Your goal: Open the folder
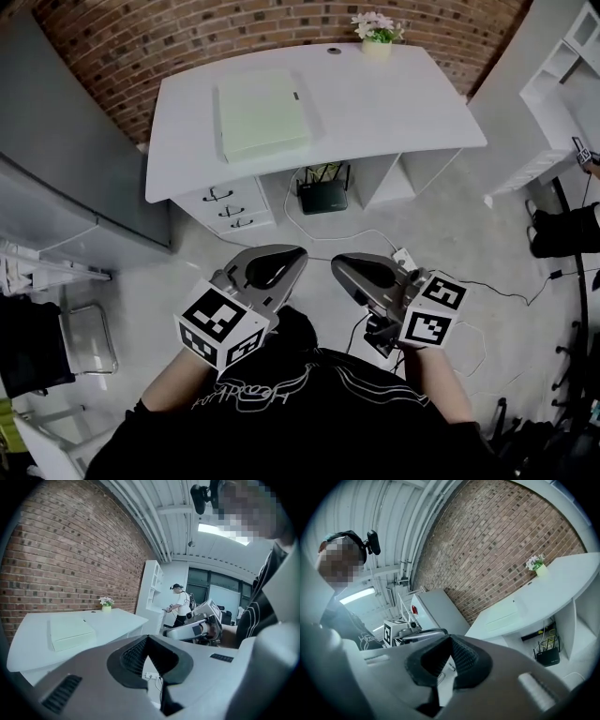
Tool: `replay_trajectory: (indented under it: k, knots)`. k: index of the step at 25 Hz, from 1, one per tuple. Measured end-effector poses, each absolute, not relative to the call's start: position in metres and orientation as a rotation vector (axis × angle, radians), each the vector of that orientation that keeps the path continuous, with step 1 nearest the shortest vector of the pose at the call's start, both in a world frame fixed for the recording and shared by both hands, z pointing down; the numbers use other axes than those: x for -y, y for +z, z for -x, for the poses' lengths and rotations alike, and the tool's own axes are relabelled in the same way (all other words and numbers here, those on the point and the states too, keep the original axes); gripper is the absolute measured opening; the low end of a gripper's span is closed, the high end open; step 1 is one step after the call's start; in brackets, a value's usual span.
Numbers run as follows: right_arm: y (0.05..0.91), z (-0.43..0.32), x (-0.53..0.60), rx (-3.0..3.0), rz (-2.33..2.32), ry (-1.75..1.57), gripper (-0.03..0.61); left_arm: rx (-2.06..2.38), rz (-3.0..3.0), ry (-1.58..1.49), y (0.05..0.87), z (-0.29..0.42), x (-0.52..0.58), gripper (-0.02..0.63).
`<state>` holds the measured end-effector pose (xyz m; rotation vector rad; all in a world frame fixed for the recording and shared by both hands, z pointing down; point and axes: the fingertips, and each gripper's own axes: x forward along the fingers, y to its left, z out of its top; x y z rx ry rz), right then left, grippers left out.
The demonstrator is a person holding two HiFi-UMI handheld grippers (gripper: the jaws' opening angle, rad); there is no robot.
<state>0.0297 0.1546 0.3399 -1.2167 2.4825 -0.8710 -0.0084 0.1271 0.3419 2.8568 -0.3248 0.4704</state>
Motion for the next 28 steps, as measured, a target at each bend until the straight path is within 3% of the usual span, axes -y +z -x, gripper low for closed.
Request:
replay_trajectory:
  k: [28]
  knots:
    - [0.405, -0.085, 0.041, -2.365, 1.251, -1.142, 0.003, 0.439, -2.744, 0.751, 0.432, -0.035, 0.084, 0.003]
